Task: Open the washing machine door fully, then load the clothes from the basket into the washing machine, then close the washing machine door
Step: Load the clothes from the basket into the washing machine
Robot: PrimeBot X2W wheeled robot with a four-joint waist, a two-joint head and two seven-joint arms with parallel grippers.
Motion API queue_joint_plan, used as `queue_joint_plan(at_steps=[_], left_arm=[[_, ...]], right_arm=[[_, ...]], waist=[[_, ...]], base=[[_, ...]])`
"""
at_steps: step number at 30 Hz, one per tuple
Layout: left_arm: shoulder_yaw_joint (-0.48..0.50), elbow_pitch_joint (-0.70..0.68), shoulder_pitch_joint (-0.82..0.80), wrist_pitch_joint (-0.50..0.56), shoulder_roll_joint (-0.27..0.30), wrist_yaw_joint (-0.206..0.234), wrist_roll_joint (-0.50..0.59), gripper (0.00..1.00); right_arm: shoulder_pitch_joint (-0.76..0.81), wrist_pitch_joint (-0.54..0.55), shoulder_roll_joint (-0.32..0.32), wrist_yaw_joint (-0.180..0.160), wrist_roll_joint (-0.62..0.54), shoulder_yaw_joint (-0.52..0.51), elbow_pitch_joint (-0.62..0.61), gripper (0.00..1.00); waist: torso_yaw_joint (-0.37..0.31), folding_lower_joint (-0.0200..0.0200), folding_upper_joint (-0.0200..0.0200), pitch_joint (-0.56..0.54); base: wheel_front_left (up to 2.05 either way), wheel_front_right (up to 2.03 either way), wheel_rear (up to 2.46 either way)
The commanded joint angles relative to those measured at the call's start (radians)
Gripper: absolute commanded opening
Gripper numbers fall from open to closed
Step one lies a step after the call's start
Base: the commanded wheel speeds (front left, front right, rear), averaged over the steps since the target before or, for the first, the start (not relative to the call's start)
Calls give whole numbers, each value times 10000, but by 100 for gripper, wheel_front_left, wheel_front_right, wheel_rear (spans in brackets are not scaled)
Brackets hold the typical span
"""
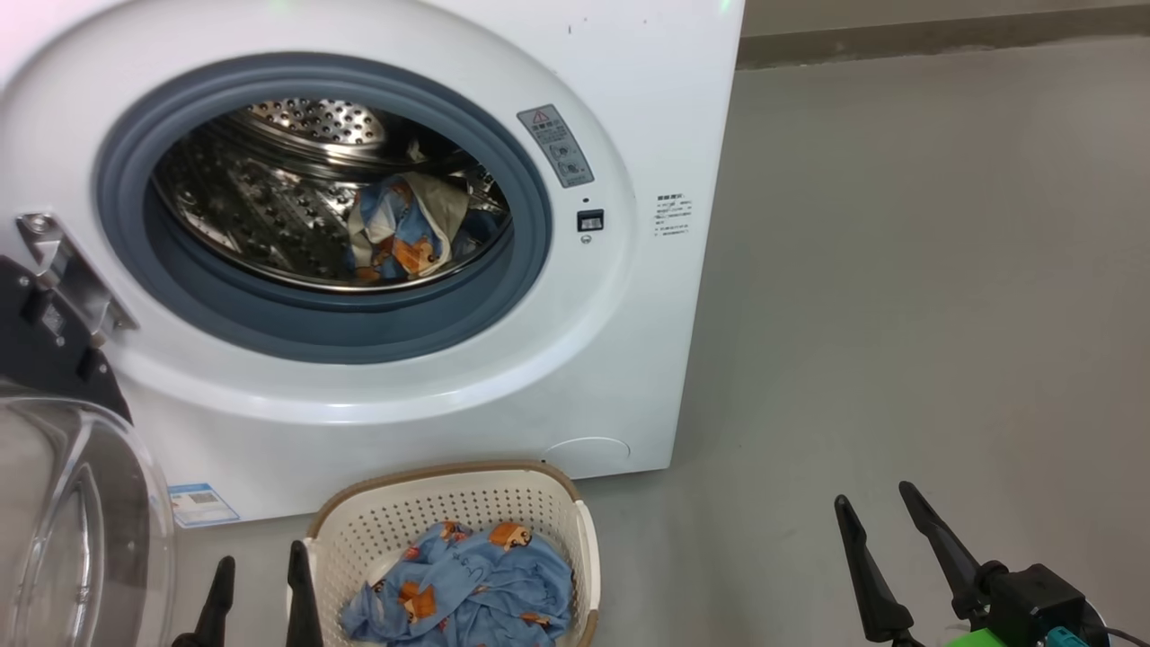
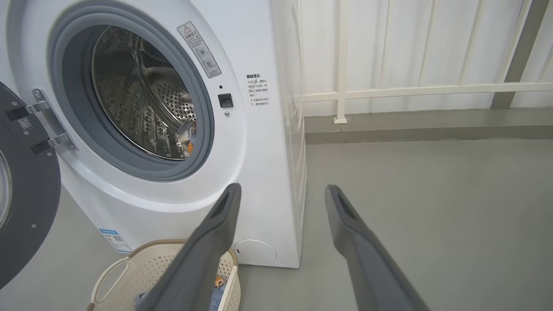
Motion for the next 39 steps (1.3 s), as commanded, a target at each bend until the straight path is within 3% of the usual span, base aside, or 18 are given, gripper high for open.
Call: queue_joint_plan(at_steps=[1,20,28,39], left_arm=[[368,-308,-35,-64,97,71,4,100],[456,-467,308,-65,97,94,25,100],[332,-440,301,-65,97,95,64,100],[-107,447,-710,-65,97,-331,229,100]], right_arm=[[-94,-120,-103,62,-18,183,-283,100],[118,-120,-221,62,-10,229,-319,100],[100,-120,-225,62,14,360,-318,100],[-483,-120,146,62,-20,300,-450,100]], waist=[[70,0,0,-51],[652,0,0,-262],[512,0,0,0],[-217,0,0,1482]], base=[[0,0,0],[0,0,0],[0,0,0],[0,0,0]])
